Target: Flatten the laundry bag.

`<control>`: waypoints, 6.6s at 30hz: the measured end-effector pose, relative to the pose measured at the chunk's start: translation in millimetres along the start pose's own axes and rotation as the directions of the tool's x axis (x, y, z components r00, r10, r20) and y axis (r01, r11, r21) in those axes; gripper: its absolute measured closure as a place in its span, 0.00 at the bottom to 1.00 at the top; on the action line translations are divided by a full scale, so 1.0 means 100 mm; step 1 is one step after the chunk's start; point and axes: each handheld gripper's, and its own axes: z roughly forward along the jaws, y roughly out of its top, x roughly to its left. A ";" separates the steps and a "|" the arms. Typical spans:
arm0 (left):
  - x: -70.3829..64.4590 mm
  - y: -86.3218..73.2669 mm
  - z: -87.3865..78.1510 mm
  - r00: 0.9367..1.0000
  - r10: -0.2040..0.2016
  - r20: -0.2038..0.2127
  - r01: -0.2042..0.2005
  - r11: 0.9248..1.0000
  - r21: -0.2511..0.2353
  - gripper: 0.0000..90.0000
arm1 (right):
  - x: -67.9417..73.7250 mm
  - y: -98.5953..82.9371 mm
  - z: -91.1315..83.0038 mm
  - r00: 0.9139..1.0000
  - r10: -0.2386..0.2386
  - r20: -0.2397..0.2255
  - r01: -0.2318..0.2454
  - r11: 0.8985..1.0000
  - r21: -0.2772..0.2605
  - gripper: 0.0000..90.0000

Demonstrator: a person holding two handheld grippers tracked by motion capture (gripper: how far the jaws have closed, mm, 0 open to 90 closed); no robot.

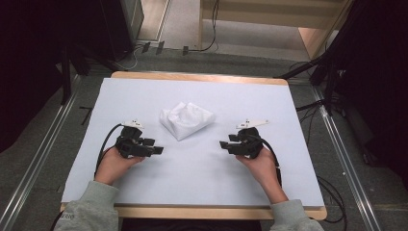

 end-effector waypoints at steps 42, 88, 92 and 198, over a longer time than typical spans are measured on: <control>-0.03 -0.17 -0.22 0.999 -0.050 -0.015 0.049 0.999 -0.020 0.44 | 0.19 0.57 0.13 0.997 -0.045 -0.064 0.044 0.999 -0.021 0.71; 0.05 -0.17 -0.31 0.999 -0.049 -0.018 0.048 0.998 -0.043 0.44 | 0.62 1.26 1.08 0.984 -0.132 -0.116 0.140 0.989 0.057 0.70; 0.06 -0.18 -0.31 0.999 -0.052 -0.017 0.051 0.998 -0.047 0.44 | 0.64 1.29 1.20 0.986 -0.122 -0.117 0.131 0.989 0.070 0.65; 0.40 0.55 0.47 0.998 -0.040 -0.045 0.038 0.998 -0.053 0.92 | 0.35 0.11 -0.13 0.996 -0.078 -0.044 0.075 0.995 -0.067 0.79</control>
